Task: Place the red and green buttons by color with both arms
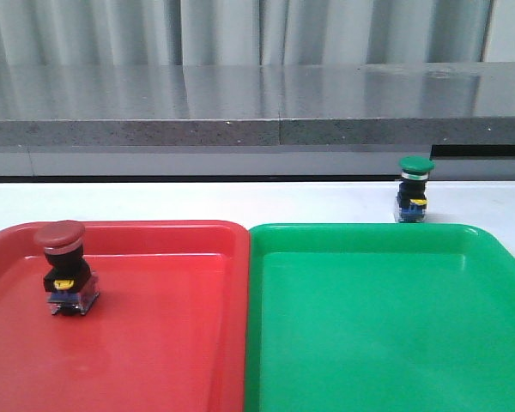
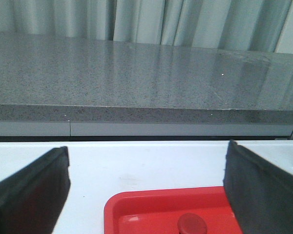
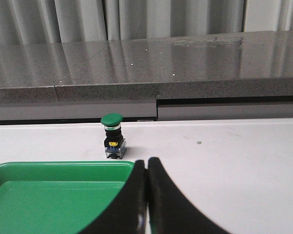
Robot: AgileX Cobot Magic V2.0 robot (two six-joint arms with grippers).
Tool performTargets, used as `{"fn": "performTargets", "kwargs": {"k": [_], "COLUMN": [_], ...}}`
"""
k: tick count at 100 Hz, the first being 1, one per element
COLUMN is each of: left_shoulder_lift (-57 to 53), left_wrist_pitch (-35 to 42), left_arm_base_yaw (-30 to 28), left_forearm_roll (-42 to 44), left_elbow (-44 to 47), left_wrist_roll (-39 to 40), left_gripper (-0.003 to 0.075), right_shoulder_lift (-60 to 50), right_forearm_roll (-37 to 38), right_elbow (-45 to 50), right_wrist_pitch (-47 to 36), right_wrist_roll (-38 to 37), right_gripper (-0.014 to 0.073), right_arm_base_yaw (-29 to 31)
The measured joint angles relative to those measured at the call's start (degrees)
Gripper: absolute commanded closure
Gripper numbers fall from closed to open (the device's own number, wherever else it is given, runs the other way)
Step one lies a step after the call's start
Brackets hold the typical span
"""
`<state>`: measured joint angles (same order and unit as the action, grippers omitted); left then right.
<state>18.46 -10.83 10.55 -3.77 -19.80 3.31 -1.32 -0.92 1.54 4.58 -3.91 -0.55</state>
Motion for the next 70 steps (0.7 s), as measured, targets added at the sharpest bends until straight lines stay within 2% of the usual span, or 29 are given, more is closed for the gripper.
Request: {"fn": "performTargets", "kwargs": {"k": [6,24,70], "left_shoulder_lift": [-1.2,-1.7,-1.7], "left_wrist_pitch": [0.0,0.1,0.4], "left_arm_base_yaw": [0.0,0.0,0.0], "left_forearm_roll": [0.0,0.0,0.1], "left_elbow": [0.7,0.9,0.9], "left_wrist_roll": [0.0,0.0,0.0], "left_gripper": [0.0344,0.0742,0.0739], "right_shoulder_lift": [0.0,0.0,0.0], "right_forearm_roll": [0.0,0.0,0.0], "right_elbow": [0.0,0.0,0.0], "right_wrist_pitch": [0.0,0.0,0.0], "right_wrist_roll": [0.0,0.0,0.0], "right_gripper": [0.0655,0.0655,0.0655], "right_arm_base_yaw": [0.0,0.0,0.0]}}
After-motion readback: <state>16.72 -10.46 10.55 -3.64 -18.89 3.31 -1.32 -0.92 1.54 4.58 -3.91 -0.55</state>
